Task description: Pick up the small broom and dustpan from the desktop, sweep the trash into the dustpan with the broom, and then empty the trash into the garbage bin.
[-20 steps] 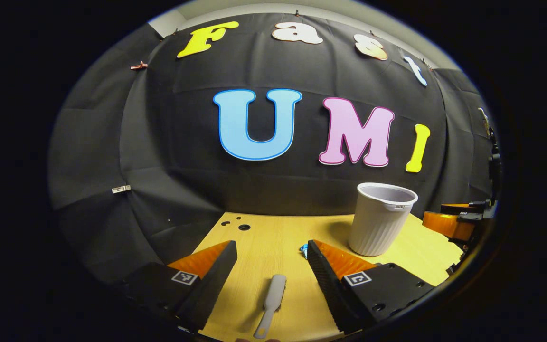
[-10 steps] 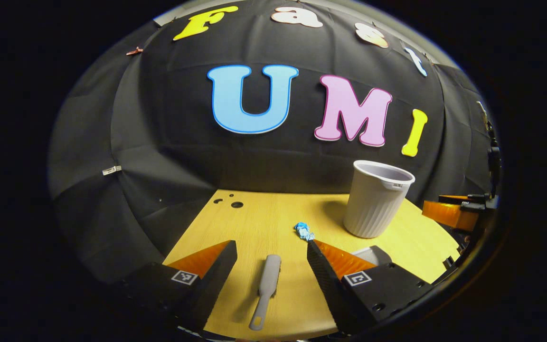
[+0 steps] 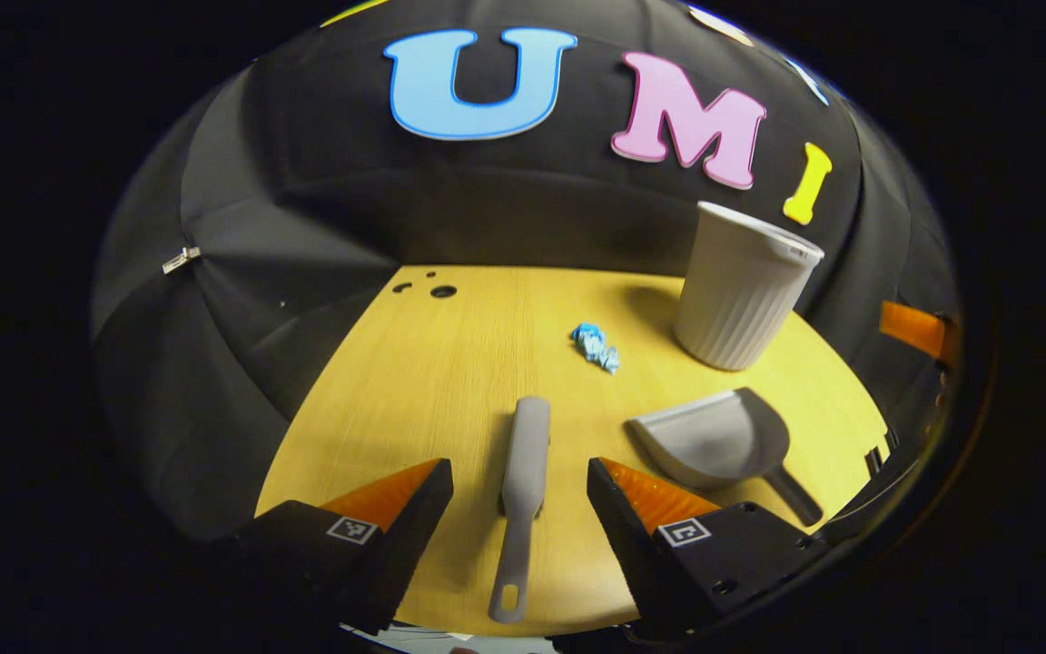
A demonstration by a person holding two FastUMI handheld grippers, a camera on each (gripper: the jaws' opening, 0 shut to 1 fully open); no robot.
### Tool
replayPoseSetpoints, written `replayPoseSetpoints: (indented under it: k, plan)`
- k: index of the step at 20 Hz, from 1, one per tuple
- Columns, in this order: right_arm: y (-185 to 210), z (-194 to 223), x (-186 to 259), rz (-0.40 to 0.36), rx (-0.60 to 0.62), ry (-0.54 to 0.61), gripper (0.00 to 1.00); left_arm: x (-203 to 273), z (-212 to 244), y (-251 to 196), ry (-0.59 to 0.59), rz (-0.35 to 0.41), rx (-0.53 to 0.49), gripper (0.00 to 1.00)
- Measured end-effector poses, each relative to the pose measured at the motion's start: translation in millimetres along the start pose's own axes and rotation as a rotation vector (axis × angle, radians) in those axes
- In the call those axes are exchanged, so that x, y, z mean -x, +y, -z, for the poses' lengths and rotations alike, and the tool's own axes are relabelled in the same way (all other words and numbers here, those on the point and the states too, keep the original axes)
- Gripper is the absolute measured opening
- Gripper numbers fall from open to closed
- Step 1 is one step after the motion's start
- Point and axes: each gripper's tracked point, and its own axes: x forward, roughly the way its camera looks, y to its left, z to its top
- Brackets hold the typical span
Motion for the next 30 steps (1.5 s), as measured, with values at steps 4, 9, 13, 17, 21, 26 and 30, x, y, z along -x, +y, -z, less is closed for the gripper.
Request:
replayPoseSetpoints:
  k: [4, 9, 13, 17, 21, 26, 30]
  plan:
    - [-8, 10, 6, 0.027, 0.013, 0.023, 0.98, -26, 26, 4, 0.107, 0.023, -0.019, 0.96]
    - [1, 27, 14, 0.028, 0.011, 0.052, 0.98, -53, 52, 8, 0.212, 0.047, -0.066, 0.96]
    - [20, 44, 19, 0.0, 0.003, 0.082, 0.98, -60, 74, 7, 0.312, 0.064, -0.055, 0.96]
    - [40, 53, 21, -0.04, 0.026, 0.111, 0.98, -63, 86, 9, 0.373, 0.06, -0.11, 0.94]
    - [43, 58, 18, -0.048, 0.025, 0.129, 0.98, -67, 89, 10, 0.421, 0.062, -0.164, 0.8]
    - [38, 66, 12, -0.029, -0.022, 0.16, 0.98, -74, 89, 6, 0.477, 0.083, -0.215, 0.55]
    - [39, 77, 7, -0.038, -0.046, 0.201, 0.98, -76, 90, 2, 0.514, 0.094, -0.236, 0.4]
